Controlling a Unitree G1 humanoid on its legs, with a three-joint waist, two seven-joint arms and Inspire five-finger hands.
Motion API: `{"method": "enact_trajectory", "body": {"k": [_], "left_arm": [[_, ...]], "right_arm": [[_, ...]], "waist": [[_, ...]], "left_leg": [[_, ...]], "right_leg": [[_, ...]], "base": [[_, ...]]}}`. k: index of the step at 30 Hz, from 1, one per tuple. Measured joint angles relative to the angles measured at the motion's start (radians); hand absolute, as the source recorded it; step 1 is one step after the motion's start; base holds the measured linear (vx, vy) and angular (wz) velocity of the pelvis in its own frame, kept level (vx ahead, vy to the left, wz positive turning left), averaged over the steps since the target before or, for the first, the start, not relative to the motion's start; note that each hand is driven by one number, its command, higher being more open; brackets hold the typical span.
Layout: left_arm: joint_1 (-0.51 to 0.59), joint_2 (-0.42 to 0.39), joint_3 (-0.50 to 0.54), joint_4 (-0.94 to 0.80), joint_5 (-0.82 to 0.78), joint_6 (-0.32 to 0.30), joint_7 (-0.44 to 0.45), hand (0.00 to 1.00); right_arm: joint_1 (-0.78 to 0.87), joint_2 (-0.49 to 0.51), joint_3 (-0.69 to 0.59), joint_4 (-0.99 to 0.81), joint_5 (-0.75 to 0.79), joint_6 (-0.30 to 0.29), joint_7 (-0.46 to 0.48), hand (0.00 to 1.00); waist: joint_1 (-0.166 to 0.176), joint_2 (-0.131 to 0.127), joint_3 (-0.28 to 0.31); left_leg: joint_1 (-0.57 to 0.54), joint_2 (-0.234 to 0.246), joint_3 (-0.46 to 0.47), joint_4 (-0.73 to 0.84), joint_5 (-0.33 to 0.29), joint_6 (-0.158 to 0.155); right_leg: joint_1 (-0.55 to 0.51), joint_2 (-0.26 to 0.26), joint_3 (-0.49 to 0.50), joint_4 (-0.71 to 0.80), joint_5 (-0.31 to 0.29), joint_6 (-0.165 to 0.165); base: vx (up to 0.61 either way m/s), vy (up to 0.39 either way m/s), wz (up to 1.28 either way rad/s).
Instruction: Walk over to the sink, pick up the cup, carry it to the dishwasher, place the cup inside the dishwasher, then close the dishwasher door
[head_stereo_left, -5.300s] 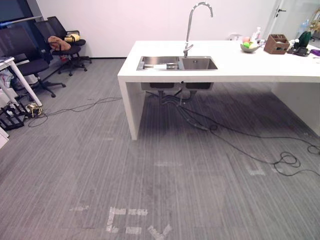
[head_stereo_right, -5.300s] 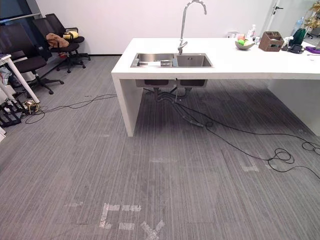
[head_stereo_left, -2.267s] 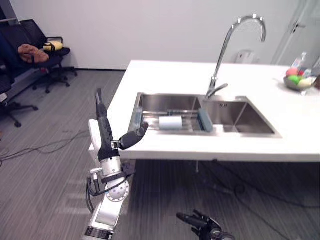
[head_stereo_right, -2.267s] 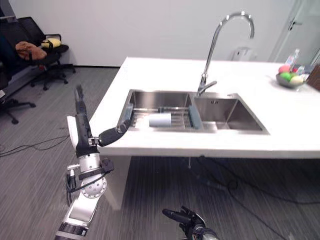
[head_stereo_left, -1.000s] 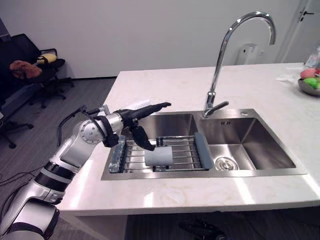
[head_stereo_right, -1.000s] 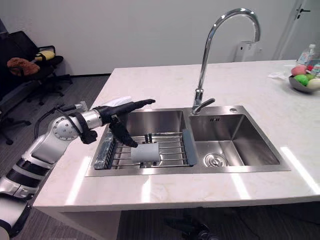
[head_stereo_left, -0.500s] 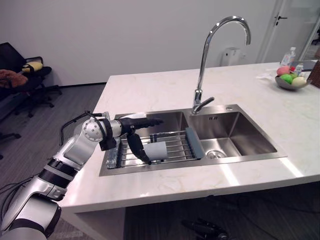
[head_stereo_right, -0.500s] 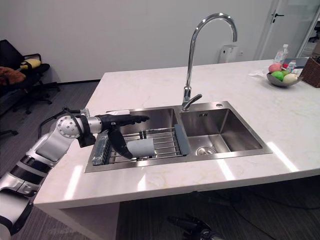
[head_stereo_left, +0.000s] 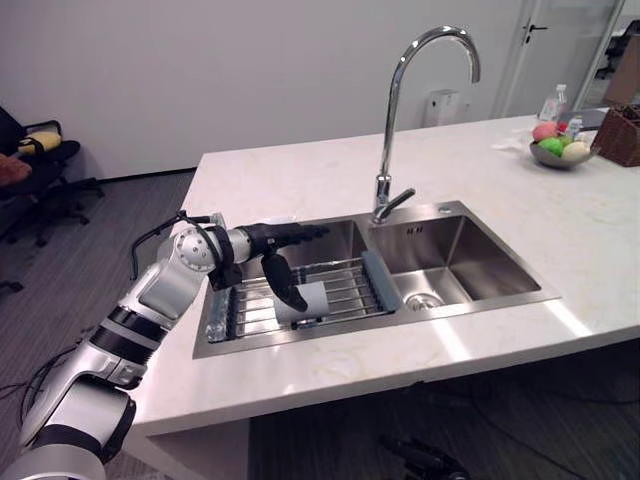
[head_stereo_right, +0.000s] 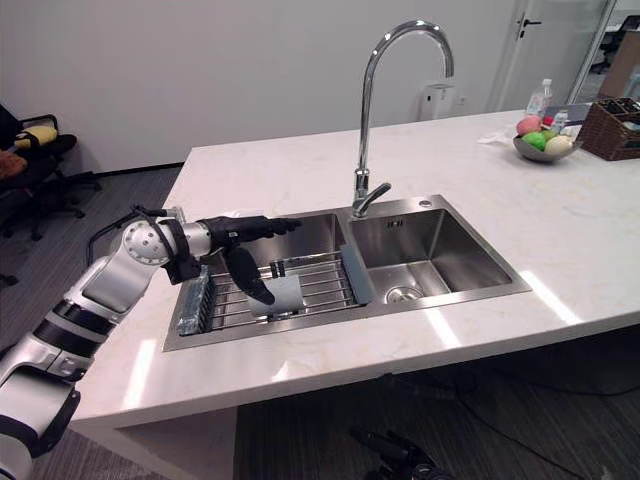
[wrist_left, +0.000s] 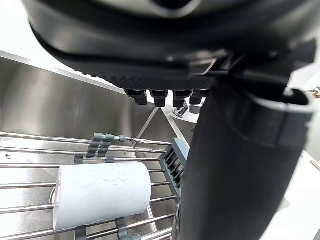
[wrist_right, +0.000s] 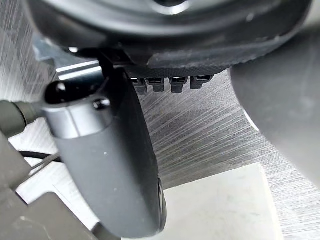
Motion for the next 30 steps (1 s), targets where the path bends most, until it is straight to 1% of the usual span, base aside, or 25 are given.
{"method": "enact_trajectory", "body": {"k": [2, 4, 5, 7, 8, 10, 11, 13, 14, 17, 18, 21, 25, 30], "left_arm": [[0.000, -0.018, -0.006, 0.009, -0.001, 0.011, 0.000, 1.00], [0.008, -0.045, -0.006, 0.048, -0.015, 0.004, 0.002, 1.00], [0.013, -0.045, -0.006, 0.052, -0.015, 0.002, 0.005, 1.00], [0.025, -0.044, -0.007, 0.069, -0.015, -0.001, 0.042, 1.00], [0.034, -0.041, -0.007, 0.081, -0.015, 0.005, 0.065, 1.00], [0.042, -0.037, -0.007, 0.082, -0.015, 0.017, 0.072, 1.00], [0.044, -0.037, -0.007, 0.082, -0.015, 0.031, 0.079, 1.00], [0.044, -0.037, -0.007, 0.082, -0.014, 0.038, 0.087, 1.00], [0.044, -0.038, -0.007, 0.082, -0.013, 0.038, 0.096, 1.00], [0.044, -0.038, -0.007, 0.083, -0.013, 0.035, 0.137, 1.00], [0.044, -0.038, -0.005, 0.098, -0.013, 0.024, 0.156, 1.00], [0.044, -0.038, -0.005, 0.153, -0.012, 0.018, 0.167, 1.00], [0.046, -0.037, -0.003, 0.210, -0.009, 0.019, 0.172, 1.00], [0.052, -0.037, 0.019, 0.222, -0.001, 0.010, 0.172, 1.00]], "right_arm": [[0.004, -0.005, -0.053, 0.030, -0.001, -0.005, 0.010, 1.00], [0.010, -0.007, -0.239, 0.139, -0.046, -0.078, 0.083, 1.00], [0.022, -0.011, -0.285, 0.158, -0.061, -0.103, 0.104, 1.00], [0.088, -0.041, -0.385, 0.177, -0.116, -0.179, 0.181, 1.00], [0.129, -0.067, -0.416, 0.187, -0.134, -0.222, 0.220, 1.00], [0.148, -0.083, -0.439, 0.197, -0.148, -0.250, 0.237, 1.00], [0.161, -0.095, -0.460, 0.198, -0.152, -0.284, 0.250, 1.00], [0.161, -0.095, -0.471, 0.198, -0.154, -0.313, 0.263, 1.00], [0.160, -0.090, -0.470, 0.198, -0.156, -0.322, 0.273, 1.00], [0.146, -0.069, -0.469, 0.201, -0.157, -0.328, 0.289, 1.00], [0.134, -0.058, -0.468, 0.201, -0.160, -0.329, 0.299, 1.00], [0.123, -0.051, -0.466, 0.197, -0.167, -0.330, 0.304, 1.00], [0.124, -0.051, -0.466, 0.195, -0.168, -0.331, 0.305, 1.00], [0.125, -0.053, -0.453, 0.195, -0.186, -0.331, 0.305, 1.00]], "waist": [[-0.001, 0.005, 0.008], [0.000, 0.021, 0.022], [0.000, 0.027, 0.028], [-0.006, 0.041, 0.050], [-0.020, 0.043, 0.061], [-0.034, 0.042, 0.065], [-0.052, 0.041, 0.074], [-0.066, 0.041, 0.079], [-0.067, 0.042, 0.080], [-0.069, 0.043, 0.080], [-0.069, 0.045, 0.085], [-0.070, 0.055, 0.092], [-0.074, 0.065, 0.107], [-0.082, 0.074, 0.112]], "left_leg": [[0.000, -0.001, 0.002, 0.000, -0.001, 0.001], [0.000, -0.002, 0.006, -0.001, -0.004, 0.001], [0.000, -0.003, 0.010, -0.001, -0.006, 0.000], [-0.004, -0.005, 0.020, -0.003, -0.006, 0.001], [-0.006, -0.005, 0.026, -0.004, -0.006, 0.001], [-0.007, -0.005, 0.033, -0.006, -0.006, 0.000], [-0.004, -0.006, 0.040, -0.007, -0.007, 0.000], [0.000, -0.008, 0.047, -0.011, -0.007, 0.000], [0.003, -0.009, 0.050, -0.011, -0.007, 0.000], [0.003, -0.011, 0.050, -0.010, -0.008, 0.002], [0.010, -0.013, 0.050, -0.012, -0.009, 0.001], [0.017, -0.016, 0.054, -0.017, -0.016, -0.006], [0.018, -0.014, 0.054, -0.018, -0.019, -0.006], [0.027, -0.005, 0.056, -0.018, -0.018, -0.004]], "right_leg": [[0.000, 0.000, 0.002, 0.000, 0.000, 0.000], [-0.004, 0.000, 0.006, 0.000, 0.001, 0.001], [-0.006, 0.001, 0.009, 0.000, 0.001, 0.002], [-0.017, 0.001, 0.020, 0.000, 0.002, 0.004], [-0.023, 0.003, 0.026, 0.001, 0.003, 0.004], [-0.029, 0.005, 0.032, 0.001, 0.003, 0.005], [-0.030, 0.007, 0.040, 0.001, 0.004, 0.006], [-0.032, 0.008, 0.048, 0.002, 0.006, 0.007], [-0.033, 0.009, 0.055, 0.001, 0.008, 0.008], [-0.033, 0.009, 0.057, 0.001, 0.010, 0.009], [-0.029, 0.012, 0.056, 0.000, 0.010, 0.009], [-0.024, 0.010, 0.057, 0.000, 0.008, 0.008], [-0.025, 0.012, 0.055, 0.000, 0.002, 0.009], [-0.019, 0.020, 0.053, 0.000, 0.001, 0.011]], "base": [[-0.01, -0.007, -0.02], [-0.02, -0.011, -0.05], [-0.01, -0.006, -0.11], [0.00, -0.004, -0.15], [0.00, -0.012, -0.15], [0.00, -0.013, -0.14], [0.00, -0.010, -0.14], [-0.02, -0.012, -0.15], [-0.02, -0.012, -0.15], [-0.04, -0.018, -0.04], [-0.05, -0.026, -0.02], [-0.06, -0.015, -0.04], [-0.01, -0.002, 0.00], [0.01, -0.003, 0.00]]}}
